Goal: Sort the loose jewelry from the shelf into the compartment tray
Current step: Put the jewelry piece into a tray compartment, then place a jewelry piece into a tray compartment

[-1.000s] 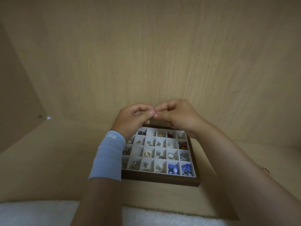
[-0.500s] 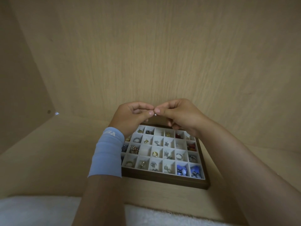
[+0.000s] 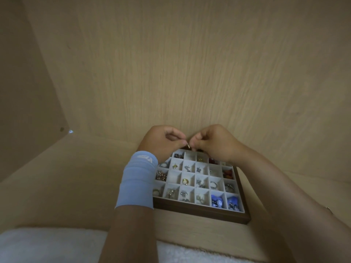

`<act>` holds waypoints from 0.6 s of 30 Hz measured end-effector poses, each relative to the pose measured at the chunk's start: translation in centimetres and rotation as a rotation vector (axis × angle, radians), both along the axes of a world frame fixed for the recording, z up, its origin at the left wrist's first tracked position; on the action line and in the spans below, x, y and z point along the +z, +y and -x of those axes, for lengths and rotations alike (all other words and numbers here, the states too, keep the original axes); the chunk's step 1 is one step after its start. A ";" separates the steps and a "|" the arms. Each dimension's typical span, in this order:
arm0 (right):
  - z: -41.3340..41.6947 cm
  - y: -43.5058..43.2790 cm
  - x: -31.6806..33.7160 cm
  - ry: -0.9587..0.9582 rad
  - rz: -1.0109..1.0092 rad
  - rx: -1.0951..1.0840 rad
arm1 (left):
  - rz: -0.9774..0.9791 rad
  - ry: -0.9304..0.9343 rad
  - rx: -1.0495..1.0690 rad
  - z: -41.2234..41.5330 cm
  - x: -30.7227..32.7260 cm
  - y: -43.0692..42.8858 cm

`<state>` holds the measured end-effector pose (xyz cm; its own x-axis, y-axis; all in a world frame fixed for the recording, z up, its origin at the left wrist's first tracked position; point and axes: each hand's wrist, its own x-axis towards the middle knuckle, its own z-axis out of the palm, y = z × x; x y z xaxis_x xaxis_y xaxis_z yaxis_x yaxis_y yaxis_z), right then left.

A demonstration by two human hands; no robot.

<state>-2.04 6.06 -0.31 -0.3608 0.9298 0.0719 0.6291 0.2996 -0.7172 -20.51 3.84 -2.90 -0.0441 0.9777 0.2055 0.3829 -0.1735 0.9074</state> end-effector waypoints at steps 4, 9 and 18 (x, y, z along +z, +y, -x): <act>0.7 0.5 -1.5 -0.597 -0.274 0.023 | 0.119 0.205 -0.015 0.1 -1.1 0.5; 1.8 0.7 -1.7 -0.772 -0.369 0.060 | 0.173 0.307 -0.016 -0.5 -1.6 0.8; -0.9 -0.6 -0.2 -0.526 -0.247 0.013 | 0.120 0.452 0.024 -2.3 -0.2 0.6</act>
<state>-1.18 5.45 -0.51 -0.4177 0.9038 0.0937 0.8774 0.4280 -0.2169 -18.22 4.48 -3.05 0.0005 0.9955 0.0948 0.7473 -0.0633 0.6614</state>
